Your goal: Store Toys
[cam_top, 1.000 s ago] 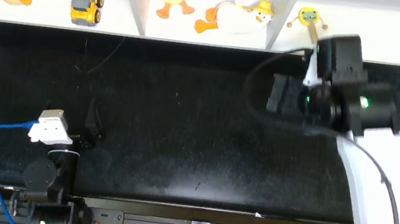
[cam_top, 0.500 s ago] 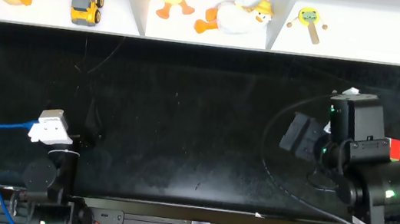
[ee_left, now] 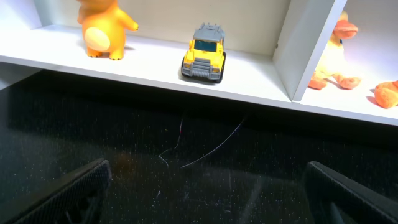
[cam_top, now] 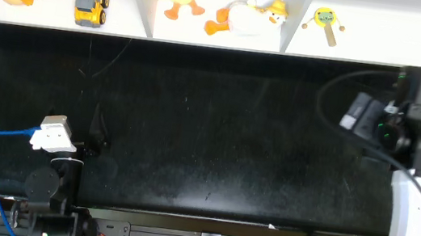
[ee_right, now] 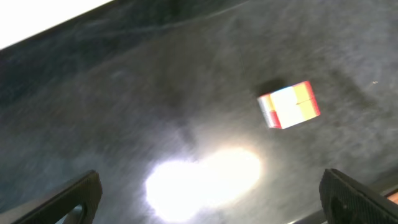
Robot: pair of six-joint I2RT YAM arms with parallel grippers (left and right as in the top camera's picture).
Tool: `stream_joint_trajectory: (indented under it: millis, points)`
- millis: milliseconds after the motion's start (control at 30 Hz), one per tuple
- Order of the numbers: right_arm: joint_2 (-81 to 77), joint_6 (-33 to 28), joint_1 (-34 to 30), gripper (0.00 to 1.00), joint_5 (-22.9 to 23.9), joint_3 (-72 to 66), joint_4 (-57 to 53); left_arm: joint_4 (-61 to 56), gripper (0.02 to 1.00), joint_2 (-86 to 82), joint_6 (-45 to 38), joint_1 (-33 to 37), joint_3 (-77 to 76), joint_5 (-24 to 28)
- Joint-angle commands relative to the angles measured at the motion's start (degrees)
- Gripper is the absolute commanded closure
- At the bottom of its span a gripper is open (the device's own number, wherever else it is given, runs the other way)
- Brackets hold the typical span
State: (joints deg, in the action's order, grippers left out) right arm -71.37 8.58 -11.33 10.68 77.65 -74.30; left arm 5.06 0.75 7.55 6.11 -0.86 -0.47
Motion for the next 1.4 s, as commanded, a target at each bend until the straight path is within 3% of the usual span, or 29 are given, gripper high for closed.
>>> stream_joint_trajectory:
  millis: [33,200,333,467,600,733,833,1233,1400]
  points:
    - [-1.7,-9.1,-9.2,0.007,-5.7,0.0,2.9,-0.3,0.020,-0.6,0.2,-0.1,0.4,0.0]
    - [-5.3,-12.0,-18.4,0.007,-7.1,0.0,3.3,-0.3,0.020,-0.6,0.2,-0.1,0.4,0.0]
    - [-8.2,-12.0,-24.0,0.007,-12.5,0.0,4.9,-0.3,0.020,-0.6,0.2,-0.1,0.4,0.0]
    - [-10.1,-12.1,-27.4,0.005,-12.8,0.0,5.7,-0.3,0.020,-0.6,0.2,-0.1,0.4,0.0]
    - [-11.5,-18.6,-28.9,0.005,-16.7,0.0,7.4,-0.3,0.020,-0.6,0.2,-0.1,0.4,0.0]
    - [-13.7,-25.4,-28.8,0.005,-17.0,0.0,7.9,-0.3,0.020,-0.6,0.2,-0.1,0.4,0.0]
    - [-16.3,-28.6,-28.8,0.005,-15.3,0.0,5.6,-0.3,0.020,-0.6,0.2,-0.1,0.4,0.0]
    - [-25.0,-28.7,-29.6,0.005,-3.7,0.0,4.1,-0.3,0.023,-0.6,0.2,-0.1,0.4,0.0]
    - [-28.2,-28.8,-31.1,0.007,-3.2,-0.1,4.0,-0.3,0.023,-0.6,0.2,-0.1,0.4,0.0]
